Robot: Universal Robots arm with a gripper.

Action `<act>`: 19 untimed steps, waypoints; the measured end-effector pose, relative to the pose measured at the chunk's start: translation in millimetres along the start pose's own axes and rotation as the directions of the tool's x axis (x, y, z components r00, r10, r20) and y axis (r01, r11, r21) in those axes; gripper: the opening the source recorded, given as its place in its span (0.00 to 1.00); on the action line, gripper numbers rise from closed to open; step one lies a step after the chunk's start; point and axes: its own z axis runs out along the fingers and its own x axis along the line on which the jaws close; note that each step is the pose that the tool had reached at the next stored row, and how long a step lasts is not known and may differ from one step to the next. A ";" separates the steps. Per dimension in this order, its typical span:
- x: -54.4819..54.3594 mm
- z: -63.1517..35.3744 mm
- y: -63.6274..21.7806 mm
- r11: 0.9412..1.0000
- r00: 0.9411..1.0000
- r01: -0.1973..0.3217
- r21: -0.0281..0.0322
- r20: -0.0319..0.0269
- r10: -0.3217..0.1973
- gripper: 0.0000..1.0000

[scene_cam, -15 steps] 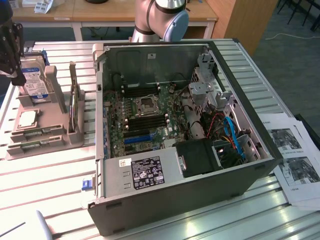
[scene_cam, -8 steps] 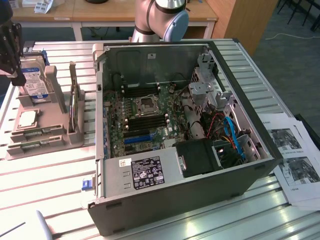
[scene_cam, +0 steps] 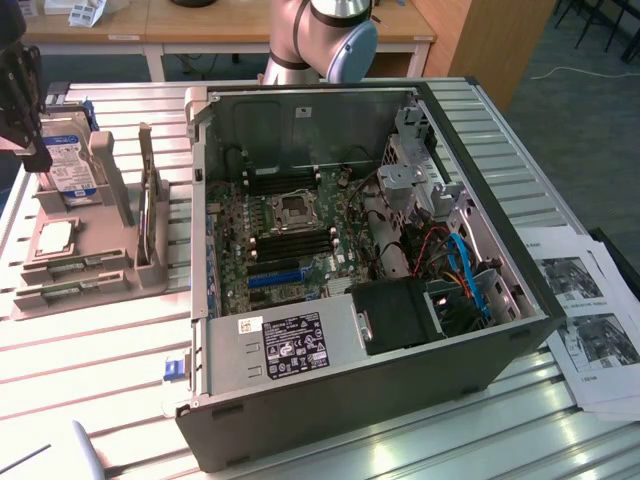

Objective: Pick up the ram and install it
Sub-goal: 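Pick up the ram and move it above insertion slot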

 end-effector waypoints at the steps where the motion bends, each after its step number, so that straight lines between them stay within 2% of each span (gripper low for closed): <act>1: -0.1 0.0 0.1 1.000 1.000 0.002 0.003 0.001 -0.002 0.10; 3: 0.0 0.0 0.1 1.000 1.000 0.011 0.011 0.002 -0.011 0.10; 4: 0.0 0.0 0.0 1.000 1.000 0.016 0.013 0.002 -0.016 0.10; 7: 0.0 0.1 0.0 1.000 1.000 0.019 0.013 0.002 -0.019 0.10; 13: 0.0 0.1 0.1 0.997 0.997 0.073 0.014 -0.001 -0.073 0.10; 19: 0.0 2.2 0.0 0.997 0.997 0.073 0.015 0.000 -0.073 0.10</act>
